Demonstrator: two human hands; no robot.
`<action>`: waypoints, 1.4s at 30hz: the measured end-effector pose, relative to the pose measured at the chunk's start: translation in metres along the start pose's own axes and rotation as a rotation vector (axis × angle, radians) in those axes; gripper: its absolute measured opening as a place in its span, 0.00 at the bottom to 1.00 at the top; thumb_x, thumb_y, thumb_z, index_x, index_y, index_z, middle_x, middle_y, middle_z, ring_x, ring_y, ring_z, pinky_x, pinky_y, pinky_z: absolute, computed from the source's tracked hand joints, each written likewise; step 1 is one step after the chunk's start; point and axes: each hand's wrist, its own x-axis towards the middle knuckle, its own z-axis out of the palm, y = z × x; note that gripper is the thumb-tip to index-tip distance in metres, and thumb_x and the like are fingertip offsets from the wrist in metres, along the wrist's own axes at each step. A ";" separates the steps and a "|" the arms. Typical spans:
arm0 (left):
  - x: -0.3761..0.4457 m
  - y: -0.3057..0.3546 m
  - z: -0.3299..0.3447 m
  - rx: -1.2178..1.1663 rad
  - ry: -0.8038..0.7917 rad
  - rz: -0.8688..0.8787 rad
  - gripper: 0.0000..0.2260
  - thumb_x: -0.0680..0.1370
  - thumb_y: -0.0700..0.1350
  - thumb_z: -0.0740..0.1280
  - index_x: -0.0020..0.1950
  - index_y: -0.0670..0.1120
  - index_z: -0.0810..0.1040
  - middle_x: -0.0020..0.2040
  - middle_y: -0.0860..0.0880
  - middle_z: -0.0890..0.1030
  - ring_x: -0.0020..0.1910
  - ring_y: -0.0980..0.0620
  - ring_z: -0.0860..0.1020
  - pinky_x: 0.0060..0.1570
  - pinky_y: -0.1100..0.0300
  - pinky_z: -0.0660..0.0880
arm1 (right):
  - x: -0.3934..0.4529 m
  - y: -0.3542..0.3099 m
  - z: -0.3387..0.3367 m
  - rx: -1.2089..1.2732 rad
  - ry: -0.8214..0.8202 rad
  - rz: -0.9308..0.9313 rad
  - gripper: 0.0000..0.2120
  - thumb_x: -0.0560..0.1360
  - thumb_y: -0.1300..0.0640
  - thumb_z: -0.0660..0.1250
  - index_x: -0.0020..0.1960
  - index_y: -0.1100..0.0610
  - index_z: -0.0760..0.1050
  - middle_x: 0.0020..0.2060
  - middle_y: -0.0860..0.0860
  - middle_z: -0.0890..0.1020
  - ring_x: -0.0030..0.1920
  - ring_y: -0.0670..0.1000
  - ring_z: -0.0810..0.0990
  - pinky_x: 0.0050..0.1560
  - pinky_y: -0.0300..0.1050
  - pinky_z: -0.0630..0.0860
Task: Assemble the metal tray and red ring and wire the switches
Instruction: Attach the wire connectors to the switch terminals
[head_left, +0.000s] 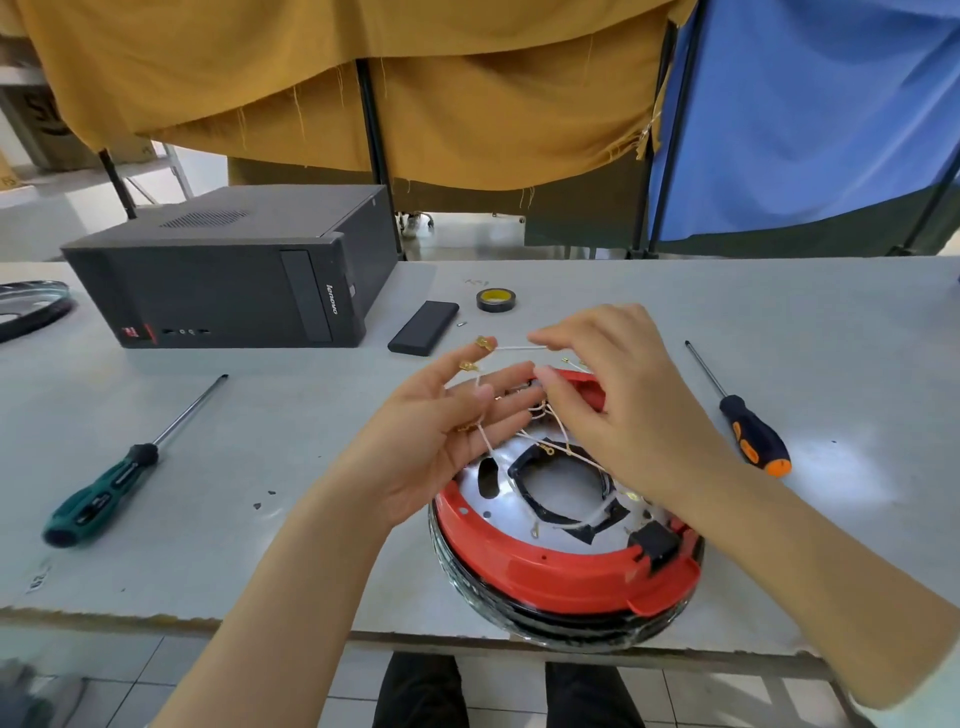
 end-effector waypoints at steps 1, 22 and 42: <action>-0.001 0.000 0.003 0.030 -0.021 -0.024 0.16 0.81 0.30 0.56 0.65 0.43 0.72 0.58 0.39 0.82 0.55 0.41 0.82 0.52 0.53 0.80 | 0.005 -0.001 0.002 -0.097 -0.042 0.053 0.14 0.78 0.50 0.60 0.59 0.54 0.77 0.51 0.48 0.78 0.55 0.50 0.71 0.56 0.43 0.66; 0.083 -0.017 -0.002 1.371 0.214 0.109 0.15 0.82 0.45 0.60 0.67 0.47 0.75 0.65 0.49 0.78 0.61 0.50 0.76 0.61 0.58 0.70 | 0.010 0.051 0.049 -0.009 -0.560 0.547 0.05 0.80 0.53 0.60 0.49 0.52 0.73 0.38 0.48 0.75 0.43 0.51 0.75 0.41 0.45 0.67; 0.095 -0.033 -0.016 1.497 0.203 0.145 0.18 0.82 0.42 0.57 0.70 0.54 0.72 0.68 0.52 0.75 0.66 0.50 0.72 0.62 0.57 0.68 | -0.004 0.051 0.057 -0.147 -0.487 0.455 0.09 0.81 0.53 0.56 0.49 0.55 0.72 0.40 0.52 0.79 0.41 0.52 0.77 0.38 0.47 0.69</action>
